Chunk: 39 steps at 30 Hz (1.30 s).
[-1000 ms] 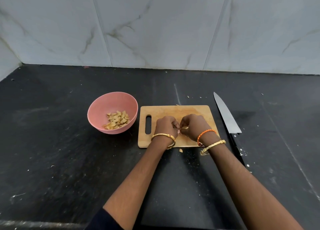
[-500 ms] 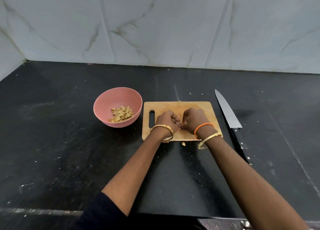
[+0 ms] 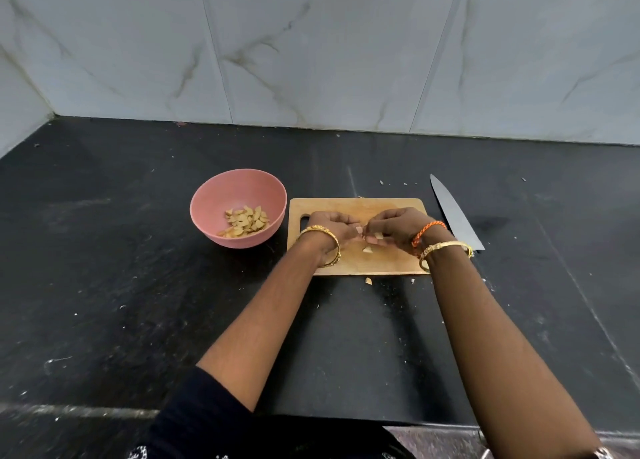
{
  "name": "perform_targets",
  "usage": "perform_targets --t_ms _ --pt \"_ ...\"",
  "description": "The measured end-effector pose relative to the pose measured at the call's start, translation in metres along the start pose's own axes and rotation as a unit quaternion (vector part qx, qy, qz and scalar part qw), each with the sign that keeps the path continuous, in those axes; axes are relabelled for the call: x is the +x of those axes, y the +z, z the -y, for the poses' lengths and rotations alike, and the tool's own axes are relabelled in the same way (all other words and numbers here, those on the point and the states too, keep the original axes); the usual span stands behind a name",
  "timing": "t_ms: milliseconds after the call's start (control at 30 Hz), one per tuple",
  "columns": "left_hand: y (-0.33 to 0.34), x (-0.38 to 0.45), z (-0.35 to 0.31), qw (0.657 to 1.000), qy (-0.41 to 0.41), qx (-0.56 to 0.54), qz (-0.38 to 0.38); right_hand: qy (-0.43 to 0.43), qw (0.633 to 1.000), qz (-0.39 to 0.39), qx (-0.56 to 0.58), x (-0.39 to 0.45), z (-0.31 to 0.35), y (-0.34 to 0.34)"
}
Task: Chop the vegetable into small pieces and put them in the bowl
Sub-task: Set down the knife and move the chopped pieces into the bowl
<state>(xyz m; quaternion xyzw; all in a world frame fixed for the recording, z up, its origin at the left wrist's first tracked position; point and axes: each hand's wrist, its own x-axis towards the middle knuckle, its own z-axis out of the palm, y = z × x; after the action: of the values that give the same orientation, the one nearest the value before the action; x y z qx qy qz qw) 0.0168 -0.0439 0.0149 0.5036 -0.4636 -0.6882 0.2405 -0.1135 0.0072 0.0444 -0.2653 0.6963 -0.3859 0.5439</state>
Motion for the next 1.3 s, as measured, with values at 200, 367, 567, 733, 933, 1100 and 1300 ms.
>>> perform_targets --t_ms 200,367,567,733,933,1100,1300 --pt "-0.028 -0.024 -0.05 0.996 0.063 -0.066 0.005 0.015 0.998 0.045 0.035 0.015 0.051 0.017" --pt "-0.079 -0.038 -0.077 0.986 0.14 -0.008 -0.093 -0.053 0.996 0.06 -0.05 0.145 0.069 0.037" --pt "-0.137 -0.032 -0.072 0.934 0.077 0.237 -0.255 -0.149 0.928 0.057 -0.338 0.016 0.111 0.153" --pt "-0.141 -0.031 -0.061 0.901 0.09 0.282 -0.319 -0.2 0.897 0.016 -0.393 0.026 0.106 0.172" --pt "-0.108 -0.036 -0.05 0.879 0.199 0.275 -0.336 -0.247 0.906 -0.072 -0.336 0.007 0.081 0.121" --pt "-0.04 -0.042 -0.008 0.901 0.266 0.303 -0.159 -0.104 0.896 -0.118 -0.415 -0.01 0.017 0.034" --pt "-0.009 -0.026 0.047 0.857 0.274 0.412 -0.144 -0.111 0.877 -0.123 -0.451 -0.011 -0.028 0.016"
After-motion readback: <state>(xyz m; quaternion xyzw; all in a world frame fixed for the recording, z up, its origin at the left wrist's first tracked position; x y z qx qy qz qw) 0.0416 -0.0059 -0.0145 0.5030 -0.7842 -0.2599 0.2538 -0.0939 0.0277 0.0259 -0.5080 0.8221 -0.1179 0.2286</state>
